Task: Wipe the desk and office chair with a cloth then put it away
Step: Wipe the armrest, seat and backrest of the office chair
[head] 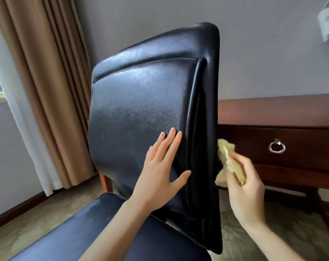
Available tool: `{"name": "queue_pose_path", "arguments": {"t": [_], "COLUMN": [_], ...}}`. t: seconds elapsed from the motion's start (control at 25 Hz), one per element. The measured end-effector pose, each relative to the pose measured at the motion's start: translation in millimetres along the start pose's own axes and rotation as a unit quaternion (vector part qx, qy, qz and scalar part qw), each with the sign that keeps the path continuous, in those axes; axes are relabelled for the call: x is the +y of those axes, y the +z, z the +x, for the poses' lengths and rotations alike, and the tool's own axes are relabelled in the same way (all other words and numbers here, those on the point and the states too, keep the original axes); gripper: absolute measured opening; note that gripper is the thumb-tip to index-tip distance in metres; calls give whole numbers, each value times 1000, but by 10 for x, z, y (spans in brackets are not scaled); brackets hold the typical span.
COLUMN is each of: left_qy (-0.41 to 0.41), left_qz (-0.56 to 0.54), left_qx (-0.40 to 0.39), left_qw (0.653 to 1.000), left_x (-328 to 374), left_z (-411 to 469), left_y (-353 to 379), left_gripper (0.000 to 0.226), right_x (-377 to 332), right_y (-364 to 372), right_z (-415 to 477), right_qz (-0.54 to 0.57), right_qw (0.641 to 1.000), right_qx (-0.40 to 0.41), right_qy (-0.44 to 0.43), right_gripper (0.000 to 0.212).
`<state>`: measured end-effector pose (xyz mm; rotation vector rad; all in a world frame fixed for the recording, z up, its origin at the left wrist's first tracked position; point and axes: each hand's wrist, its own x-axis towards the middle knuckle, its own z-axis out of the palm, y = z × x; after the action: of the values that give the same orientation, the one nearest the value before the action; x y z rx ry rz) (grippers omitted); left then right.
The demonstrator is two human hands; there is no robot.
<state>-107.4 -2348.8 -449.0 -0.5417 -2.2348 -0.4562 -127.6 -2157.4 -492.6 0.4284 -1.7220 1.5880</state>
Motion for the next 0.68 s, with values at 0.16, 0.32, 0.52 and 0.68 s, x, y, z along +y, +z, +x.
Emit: {"name": "queue_pose_path", "arguments": {"t": [0.16,0.32,0.52,0.68], "left_qy": [6,-1,-19,4], "left_qz": [-26,-83,-109,-86], "left_qx": [1,-17,-4,14], "left_qw": [1000,996,994,996], "left_x": [143,248,376,502], "left_z": [-112,-185,-241,-196], "left_y": [-95,-224,-339,-352], "left_gripper": [77,63,52,51], "right_x": [-580,-1036,-715,-298], "right_y": [-5,139,175,-28], "right_z": [408,767,323,-17], "right_qz": [-104,-293,-326,-286], "right_qw": [971,894,865,866], "right_qx": [65,45,39,-2], "right_qy": [-205,-335,-380,-410], "right_gripper": [35,43,38,39]}}
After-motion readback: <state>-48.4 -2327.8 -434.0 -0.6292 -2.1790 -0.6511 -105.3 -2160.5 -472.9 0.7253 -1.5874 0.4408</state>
